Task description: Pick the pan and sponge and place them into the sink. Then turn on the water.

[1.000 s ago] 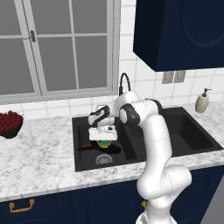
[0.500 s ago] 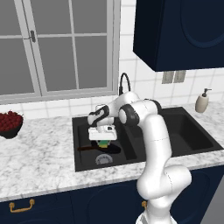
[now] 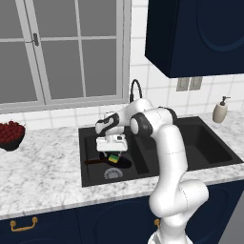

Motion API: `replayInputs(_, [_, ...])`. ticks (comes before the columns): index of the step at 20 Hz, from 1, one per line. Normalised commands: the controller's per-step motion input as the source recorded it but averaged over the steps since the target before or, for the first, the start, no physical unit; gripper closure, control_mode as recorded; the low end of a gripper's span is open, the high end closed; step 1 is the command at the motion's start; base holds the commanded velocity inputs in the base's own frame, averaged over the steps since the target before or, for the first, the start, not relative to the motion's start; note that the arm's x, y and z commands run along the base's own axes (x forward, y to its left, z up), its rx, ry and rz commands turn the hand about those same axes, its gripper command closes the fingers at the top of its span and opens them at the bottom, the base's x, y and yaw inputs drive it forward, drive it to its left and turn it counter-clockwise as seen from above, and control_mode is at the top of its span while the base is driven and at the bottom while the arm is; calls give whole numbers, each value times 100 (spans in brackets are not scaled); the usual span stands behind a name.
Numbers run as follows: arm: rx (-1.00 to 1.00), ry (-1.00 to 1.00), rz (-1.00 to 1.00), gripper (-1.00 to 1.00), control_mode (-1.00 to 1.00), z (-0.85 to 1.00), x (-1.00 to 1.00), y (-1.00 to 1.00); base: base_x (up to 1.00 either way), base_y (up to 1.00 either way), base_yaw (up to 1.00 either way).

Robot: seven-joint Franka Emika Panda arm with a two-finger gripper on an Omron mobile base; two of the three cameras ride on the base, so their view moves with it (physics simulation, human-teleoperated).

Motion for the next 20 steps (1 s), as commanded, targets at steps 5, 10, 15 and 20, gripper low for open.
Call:
replayInputs(5, [0, 0, -3, -100, -100, 52, -28, 0, 0, 0, 0])
replayInputs(10, [0, 0, 0, -100, -100, 42, -50, -3, 0, 0, 0])
replayInputs(15, [0, 0, 0, -100, -100, 39, -63, 0, 0, 0, 0])
replayInputs(20, [0, -6, 0, -100, -100, 50, -49, -10, 0, 0, 0])
